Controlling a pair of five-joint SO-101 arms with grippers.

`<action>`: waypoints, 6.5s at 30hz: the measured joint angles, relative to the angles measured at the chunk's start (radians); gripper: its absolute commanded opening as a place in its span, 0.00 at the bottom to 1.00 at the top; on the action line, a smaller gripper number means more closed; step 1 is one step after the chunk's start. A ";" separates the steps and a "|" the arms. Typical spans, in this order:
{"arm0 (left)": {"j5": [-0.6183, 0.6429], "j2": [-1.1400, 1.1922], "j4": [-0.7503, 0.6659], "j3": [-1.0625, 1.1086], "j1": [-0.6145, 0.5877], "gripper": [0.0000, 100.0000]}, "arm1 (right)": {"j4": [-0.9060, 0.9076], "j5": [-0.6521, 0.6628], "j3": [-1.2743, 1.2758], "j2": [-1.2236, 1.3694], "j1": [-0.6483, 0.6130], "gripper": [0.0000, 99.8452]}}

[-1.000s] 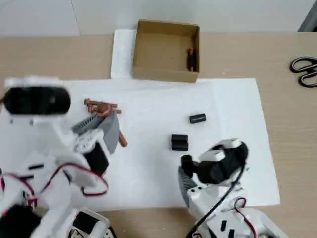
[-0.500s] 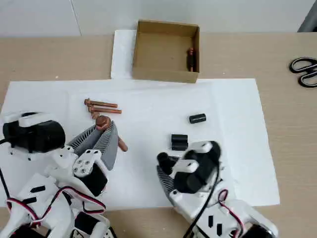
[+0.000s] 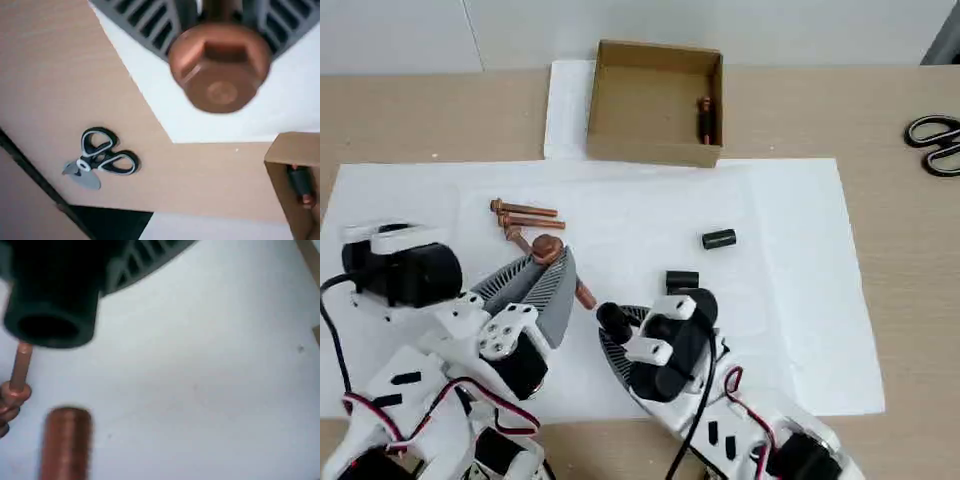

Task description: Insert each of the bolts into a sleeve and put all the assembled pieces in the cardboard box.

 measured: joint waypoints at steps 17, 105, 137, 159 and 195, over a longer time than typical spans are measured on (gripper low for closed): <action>-0.002 -0.002 -0.092 0.109 0.080 0.00 | -0.049 0.023 0.017 0.000 0.000 0.00; -0.057 -0.008 0.006 0.318 0.193 0.17 | -0.054 0.023 0.025 0.003 0.040 0.00; -0.150 0.055 -0.055 0.118 0.018 0.17 | -0.057 0.026 0.020 -0.002 0.038 0.00; -0.021 0.721 -0.445 -0.057 -0.367 0.16 | -0.284 -0.043 0.110 0.222 0.476 0.00; -0.031 0.982 -0.512 -0.023 -0.356 0.09 | -0.305 -0.101 -1.511 2.140 0.675 0.00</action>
